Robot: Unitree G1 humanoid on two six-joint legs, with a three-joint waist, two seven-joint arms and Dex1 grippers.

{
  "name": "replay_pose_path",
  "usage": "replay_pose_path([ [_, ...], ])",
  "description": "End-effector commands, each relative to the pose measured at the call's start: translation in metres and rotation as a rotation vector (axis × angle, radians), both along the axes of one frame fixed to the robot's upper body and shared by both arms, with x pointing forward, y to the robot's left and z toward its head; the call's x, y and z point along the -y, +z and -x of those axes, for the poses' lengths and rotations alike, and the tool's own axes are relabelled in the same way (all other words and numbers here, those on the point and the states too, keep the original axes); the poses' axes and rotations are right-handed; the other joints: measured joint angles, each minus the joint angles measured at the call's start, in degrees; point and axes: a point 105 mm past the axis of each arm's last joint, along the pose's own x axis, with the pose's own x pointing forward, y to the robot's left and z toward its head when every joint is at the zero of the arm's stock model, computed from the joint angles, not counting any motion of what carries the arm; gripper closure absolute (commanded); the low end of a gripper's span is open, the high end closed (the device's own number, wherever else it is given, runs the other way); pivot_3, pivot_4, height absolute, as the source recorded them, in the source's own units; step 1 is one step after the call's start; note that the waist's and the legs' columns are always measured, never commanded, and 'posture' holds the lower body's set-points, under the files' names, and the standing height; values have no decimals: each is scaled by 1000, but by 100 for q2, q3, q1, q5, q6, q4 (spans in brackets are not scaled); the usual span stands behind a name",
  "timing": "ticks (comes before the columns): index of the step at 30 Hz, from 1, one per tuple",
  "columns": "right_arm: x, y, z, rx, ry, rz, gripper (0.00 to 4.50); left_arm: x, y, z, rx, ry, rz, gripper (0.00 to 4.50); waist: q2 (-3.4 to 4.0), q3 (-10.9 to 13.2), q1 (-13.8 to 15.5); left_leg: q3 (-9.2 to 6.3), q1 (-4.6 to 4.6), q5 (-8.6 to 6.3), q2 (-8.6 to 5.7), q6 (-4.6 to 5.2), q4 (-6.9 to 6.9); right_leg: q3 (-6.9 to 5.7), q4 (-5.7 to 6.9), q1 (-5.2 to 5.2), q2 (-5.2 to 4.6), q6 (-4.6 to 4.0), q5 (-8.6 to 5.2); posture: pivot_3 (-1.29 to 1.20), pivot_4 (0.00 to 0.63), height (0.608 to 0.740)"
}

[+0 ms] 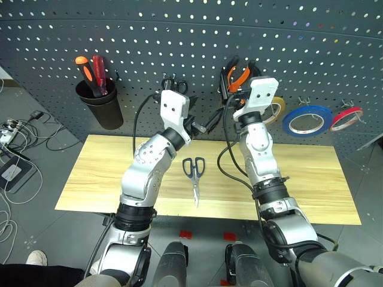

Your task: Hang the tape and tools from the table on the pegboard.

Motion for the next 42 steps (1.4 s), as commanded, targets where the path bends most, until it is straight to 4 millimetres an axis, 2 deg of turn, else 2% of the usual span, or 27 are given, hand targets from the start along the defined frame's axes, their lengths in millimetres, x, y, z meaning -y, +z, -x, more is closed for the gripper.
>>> replay_pose_path([
  [1, 8, 14, 10, 35, 1, -19, 14, -9, 7, 9, 30, 29, 18, 0, 0, 0, 0, 0, 0, 0, 0, 0, 0, 1, -2, 0, 0, 0, 0, 213, 273, 740],
  [13, 30, -11, 45, -94, 84, 82, 14, -18, -33, 24, -80, 67, -30, 0, 8, 34, 10, -12, 0, -16, -1, 29, -1, -4, -36, 11, -1, 0, 0, 171, 295, 740],
  [21, 35, -21, 57, -167, 95, 127, 14, -9, -36, 24, -91, 36, -12, 0, 6, 71, -73, -32, 1, -17, 1, 31, -2, -3, -38, 11, 3, 0, 0, 126, 300, 740],
  [27, 36, -21, 63, -178, 103, 132, 14, -12, -38, 22, -102, 36, -22, 0, 7, 73, -128, -50, 0, -18, 0, 31, -4, -10, -49, 18, 3, 0, 0, 118, 296, 740],
  [34, 47, -36, 85, -238, 162, 230, 14, -14, -70, 28, -200, 95, -65, 0, 14, 128, -175, -68, 9, -24, -2, 42, -6, -23, -76, 50, -1, 0, 0, 104, 313, 740],
  [37, 54, -57, 100, -309, 227, 328, 14, -11, -102, 33, -296, 139, -138, 0, 31, 192, -171, -89, 18, -28, -7, 49, -1, -28, -83, 76, -7, 1, 0, 74, 344, 740],
  [42, 50, -89, 126, -386, 388, 524, 14, -11, -138, 33, -440, 227, -201, 0, 35, 404, -203, -88, 38, -31, -12, 55, 3, -27, -79, 96, -5, 1, -1, 35, 381, 740],
])
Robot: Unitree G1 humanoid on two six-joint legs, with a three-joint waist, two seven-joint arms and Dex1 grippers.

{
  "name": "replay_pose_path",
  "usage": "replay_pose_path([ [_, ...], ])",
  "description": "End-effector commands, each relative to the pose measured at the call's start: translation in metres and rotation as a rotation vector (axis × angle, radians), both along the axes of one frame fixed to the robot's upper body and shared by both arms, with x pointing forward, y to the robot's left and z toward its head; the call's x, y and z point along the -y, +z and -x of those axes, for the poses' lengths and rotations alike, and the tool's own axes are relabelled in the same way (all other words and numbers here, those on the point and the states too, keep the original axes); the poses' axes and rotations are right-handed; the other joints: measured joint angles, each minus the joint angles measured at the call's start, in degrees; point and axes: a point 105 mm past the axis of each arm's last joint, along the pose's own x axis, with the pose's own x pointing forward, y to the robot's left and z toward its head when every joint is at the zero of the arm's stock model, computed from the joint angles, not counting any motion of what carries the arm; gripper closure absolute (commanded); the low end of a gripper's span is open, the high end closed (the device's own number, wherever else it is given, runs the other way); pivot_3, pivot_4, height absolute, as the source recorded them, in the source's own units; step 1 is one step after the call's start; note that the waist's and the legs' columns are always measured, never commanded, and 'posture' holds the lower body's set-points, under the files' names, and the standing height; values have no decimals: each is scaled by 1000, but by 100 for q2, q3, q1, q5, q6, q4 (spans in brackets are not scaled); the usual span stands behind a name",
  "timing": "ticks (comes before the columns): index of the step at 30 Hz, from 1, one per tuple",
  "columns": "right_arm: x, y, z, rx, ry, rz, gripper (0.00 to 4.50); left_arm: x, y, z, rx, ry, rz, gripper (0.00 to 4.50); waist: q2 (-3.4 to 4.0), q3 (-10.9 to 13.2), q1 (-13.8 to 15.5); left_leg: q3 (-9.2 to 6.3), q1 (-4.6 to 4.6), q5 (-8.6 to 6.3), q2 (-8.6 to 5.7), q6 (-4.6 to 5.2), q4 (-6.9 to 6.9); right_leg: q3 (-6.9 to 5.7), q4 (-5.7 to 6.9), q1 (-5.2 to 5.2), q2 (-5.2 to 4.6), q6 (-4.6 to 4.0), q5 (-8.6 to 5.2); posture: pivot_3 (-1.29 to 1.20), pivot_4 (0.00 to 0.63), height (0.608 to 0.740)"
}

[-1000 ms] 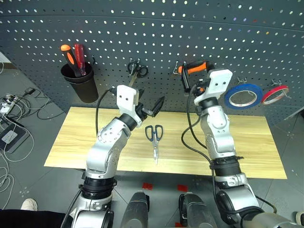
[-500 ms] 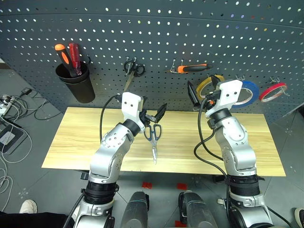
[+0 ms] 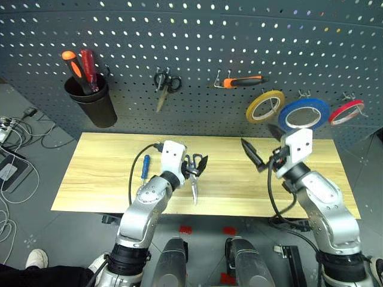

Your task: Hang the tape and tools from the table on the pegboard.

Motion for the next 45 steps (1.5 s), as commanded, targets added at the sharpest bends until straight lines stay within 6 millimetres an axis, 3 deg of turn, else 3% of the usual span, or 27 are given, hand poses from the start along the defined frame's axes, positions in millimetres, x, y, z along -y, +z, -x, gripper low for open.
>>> replay_pose_path([
  [1, -12, -3, 24, 17, 172, 100, 14, 0, -14, -1, -60, 65, -52, 0, 0, 74, -20, 0, 2, 0, -1, 0, -1, 0, 0, 0, 1, 0, 0, 20, 400, 740],
  [6, -22, -11, 38, 6, 327, 163, 14, -1, -30, -1, -135, 126, -125, 0, -15, 310, -133, 2, 6, 0, 4, 0, 0, 3, 2, 3, 7, 0, 0, -4, 443, 740],
  [13, -29, -13, 40, 13, 432, 180, 14, -7, -39, 3, -191, 203, -191, 0, -21, 574, -152, 3, 6, 0, 6, 0, 2, 3, 6, 1, 6, 0, 0, -12, 486, 740],
  [19, -33, -9, 35, 23, 442, 163, 14, -10, -44, 5, -204, 223, -242, 0, -20, 721, -154, 6, 6, 0, 10, -1, 4, 4, 10, -1, -9, 1, 1, -19, 515, 740],
  [30, -31, -11, 39, -14, 420, 136, 14, -9, -48, -9, -234, 221, -259, 0, -13, 843, -148, 15, 10, 1, 7, -1, 3, 7, 12, 1, -19, 5, 1, -29, 549, 740],
  [33, -31, -11, 37, -19, 415, 132, 0, -8, -49, -8, -242, 215, -266, 606, -5, 858, -151, 14, 11, 1, 8, -1, 2, 6, 11, 1, -19, 5, 1, -27, 552, 740],
  [42, -30, -8, 33, -18, 405, 125, 0, -13, -49, -3, -248, 223, -274, 3366, -2, 879, -155, 16, 14, 2, 10, -2, -2, 9, 10, 1, -18, 7, 1, -12, 547, 740],
  [45, -30, -8, 33, -18, 405, 123, 0, -17, -51, 0, -254, 229, -279, 3384, -3, 885, -154, 16, 14, 2, 11, -2, -3, 9, 8, 1, -18, 7, 0, -7, 545, 740],
])
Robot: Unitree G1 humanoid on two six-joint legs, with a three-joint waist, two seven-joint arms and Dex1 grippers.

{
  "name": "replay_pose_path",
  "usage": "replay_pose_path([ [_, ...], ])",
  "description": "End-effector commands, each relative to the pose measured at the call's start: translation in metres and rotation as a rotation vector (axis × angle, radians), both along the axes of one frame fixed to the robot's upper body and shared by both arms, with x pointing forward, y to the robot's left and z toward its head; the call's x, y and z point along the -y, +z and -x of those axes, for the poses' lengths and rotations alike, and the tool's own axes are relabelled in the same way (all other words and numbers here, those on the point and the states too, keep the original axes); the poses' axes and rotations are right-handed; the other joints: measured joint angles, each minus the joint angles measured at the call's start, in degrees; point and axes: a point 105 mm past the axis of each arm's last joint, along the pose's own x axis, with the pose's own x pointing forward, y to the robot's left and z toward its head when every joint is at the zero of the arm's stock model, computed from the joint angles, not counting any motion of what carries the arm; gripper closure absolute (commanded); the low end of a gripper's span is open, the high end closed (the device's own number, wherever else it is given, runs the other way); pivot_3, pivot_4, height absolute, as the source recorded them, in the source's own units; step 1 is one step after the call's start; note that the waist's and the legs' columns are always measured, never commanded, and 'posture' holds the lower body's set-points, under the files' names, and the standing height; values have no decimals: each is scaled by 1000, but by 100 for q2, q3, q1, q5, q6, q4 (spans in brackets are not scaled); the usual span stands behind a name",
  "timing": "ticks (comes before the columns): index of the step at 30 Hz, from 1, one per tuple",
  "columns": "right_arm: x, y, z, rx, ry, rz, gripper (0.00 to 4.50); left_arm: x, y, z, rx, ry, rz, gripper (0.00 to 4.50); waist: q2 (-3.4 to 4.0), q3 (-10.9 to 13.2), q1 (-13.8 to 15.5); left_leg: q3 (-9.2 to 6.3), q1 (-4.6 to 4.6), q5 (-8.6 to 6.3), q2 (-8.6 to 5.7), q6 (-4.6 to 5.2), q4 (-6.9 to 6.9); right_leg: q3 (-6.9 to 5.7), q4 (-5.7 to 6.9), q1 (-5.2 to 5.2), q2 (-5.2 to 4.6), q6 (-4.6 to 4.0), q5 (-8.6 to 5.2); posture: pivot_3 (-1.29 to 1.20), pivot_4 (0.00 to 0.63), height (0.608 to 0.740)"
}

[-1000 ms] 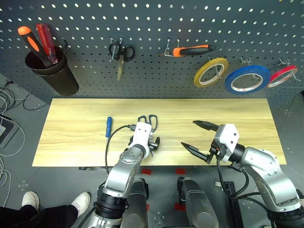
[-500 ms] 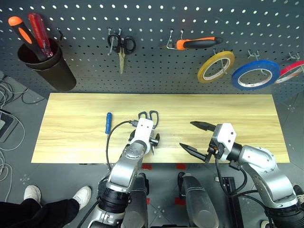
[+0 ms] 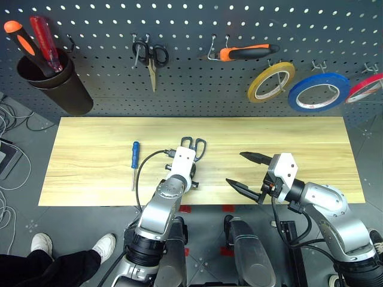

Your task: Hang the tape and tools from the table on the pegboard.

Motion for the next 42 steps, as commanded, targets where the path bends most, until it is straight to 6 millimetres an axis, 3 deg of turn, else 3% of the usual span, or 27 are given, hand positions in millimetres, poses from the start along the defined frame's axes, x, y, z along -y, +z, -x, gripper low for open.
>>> replay_pose_path([
  [1, -1, 7, 3, 25, 11, -25, 0, -12, -22, 11, -87, 31, -37, 3384, -1, 6, 2, 0, 0, 0, 0, 0, -2, 0, -1, 0, 0, 0, 0, -7, 545, 740],
  [14, -4, 8, -2, 38, 13, -42, 0, -16, -13, 11, -49, -33, -61, 3384, -3, 17, 16, -1, 0, 13, 5, -24, -7, 0, -4, -2, -1, 2, -1, 21, 499, 740],
  [27, -3, 18, -14, 98, -13, -74, 0, -22, 33, 15, 151, -216, -114, 3384, 2, -7, 53, -21, -30, 27, 8, -50, -10, -18, -11, -23, -20, 3, -1, 57, 394, 740],
  [32, -1, 20, -11, 104, -22, -86, 0, -24, 28, 17, 149, -237, -131, 3384, 9, -46, 63, -31, -48, 31, 8, -57, -8, -32, -12, -35, -26, 2, 0, 51, 357, 740],
  [38, -2, 21, -11, 110, -36, -90, 0, -19, 21, 14, 143, -267, -136, 3384, 5, -100, 59, -35, -49, 35, 5, -63, -6, -35, -8, -35, -24, 2, 0, 40, 359, 740],
  [42, -1, 21, -10, 109, -49, -90, 0, -23, 14, 10, 111, -262, -116, 2580, 5, -102, 48, -34, -50, 35, 3, -63, -6, -37, -9, -35, -21, 2, 0, 29, 375, 740],
])
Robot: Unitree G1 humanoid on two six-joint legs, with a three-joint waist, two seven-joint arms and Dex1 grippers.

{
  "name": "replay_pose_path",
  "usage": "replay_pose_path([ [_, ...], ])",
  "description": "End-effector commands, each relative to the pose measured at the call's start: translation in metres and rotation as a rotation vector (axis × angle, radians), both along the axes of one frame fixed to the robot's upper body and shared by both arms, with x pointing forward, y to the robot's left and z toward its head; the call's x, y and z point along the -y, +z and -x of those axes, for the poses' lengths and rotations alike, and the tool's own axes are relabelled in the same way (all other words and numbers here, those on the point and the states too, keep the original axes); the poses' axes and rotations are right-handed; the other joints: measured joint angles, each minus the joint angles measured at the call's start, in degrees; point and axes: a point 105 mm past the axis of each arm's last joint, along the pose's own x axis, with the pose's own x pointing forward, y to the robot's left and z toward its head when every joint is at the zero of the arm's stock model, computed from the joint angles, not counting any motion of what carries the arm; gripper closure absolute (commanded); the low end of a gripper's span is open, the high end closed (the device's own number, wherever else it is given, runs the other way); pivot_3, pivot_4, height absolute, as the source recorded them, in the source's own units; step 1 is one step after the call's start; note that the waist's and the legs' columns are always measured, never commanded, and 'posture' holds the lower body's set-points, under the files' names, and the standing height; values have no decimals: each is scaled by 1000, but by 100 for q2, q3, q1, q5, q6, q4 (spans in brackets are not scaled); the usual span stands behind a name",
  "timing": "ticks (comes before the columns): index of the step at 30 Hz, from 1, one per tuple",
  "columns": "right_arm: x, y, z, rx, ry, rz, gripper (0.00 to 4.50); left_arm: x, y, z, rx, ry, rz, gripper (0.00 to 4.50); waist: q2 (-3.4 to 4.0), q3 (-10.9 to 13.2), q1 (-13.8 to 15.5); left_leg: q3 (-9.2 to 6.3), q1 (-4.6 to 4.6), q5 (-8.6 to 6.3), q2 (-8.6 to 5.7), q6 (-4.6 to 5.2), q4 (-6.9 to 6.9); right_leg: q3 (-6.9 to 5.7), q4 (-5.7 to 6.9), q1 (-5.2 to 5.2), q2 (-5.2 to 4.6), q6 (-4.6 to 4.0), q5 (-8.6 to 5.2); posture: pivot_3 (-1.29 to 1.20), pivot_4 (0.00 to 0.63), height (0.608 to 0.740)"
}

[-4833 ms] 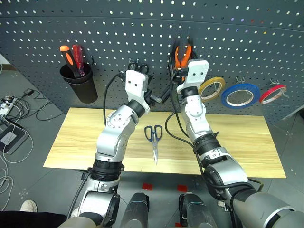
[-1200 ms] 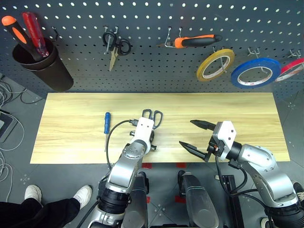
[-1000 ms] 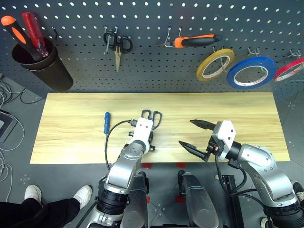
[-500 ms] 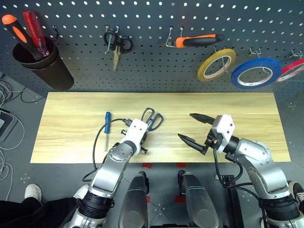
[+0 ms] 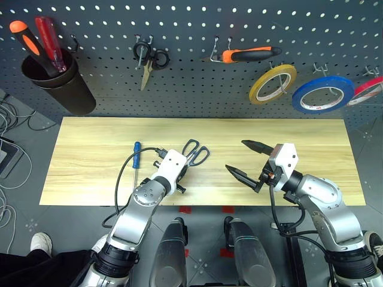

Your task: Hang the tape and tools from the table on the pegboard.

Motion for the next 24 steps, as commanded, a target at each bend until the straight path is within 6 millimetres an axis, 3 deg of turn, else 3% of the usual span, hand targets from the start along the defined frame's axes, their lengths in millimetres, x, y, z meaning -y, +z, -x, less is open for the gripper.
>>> replay_pose_path([
  [1, -1, 9, 8, 38, 3, -12, 0, -1, -3, -1, -12, -4, 13, 2219, 0, 0, -6, 0, 0, 0, -1, 0, 0, 0, 0, 0, 1, 0, 0, 29, 384, 740],
  [3, 0, 9, 9, 32, 0, -13, 0, -3, -5, -3, -28, -2, 15, 1711, -1, 1, -9, 1, 0, 0, -2, 1, 1, 0, 1, 0, 2, 0, 0, 29, 396, 740],
  [15, -2, 7, 11, 2, -12, -21, 0, -13, -22, -6, -140, -11, 23, 1711, -2, 4, -21, 0, 0, -2, -4, 7, 2, 2, 6, 0, 9, 0, 0, 19, 457, 740],
  [24, -1, 7, 12, -7, -16, -24, 0, -18, -35, -5, -233, -49, -6, 1711, -1, 4, -23, 0, 7, -2, -6, 9, 2, 4, 8, 5, 12, 0, 0, 14, 458, 740],
])
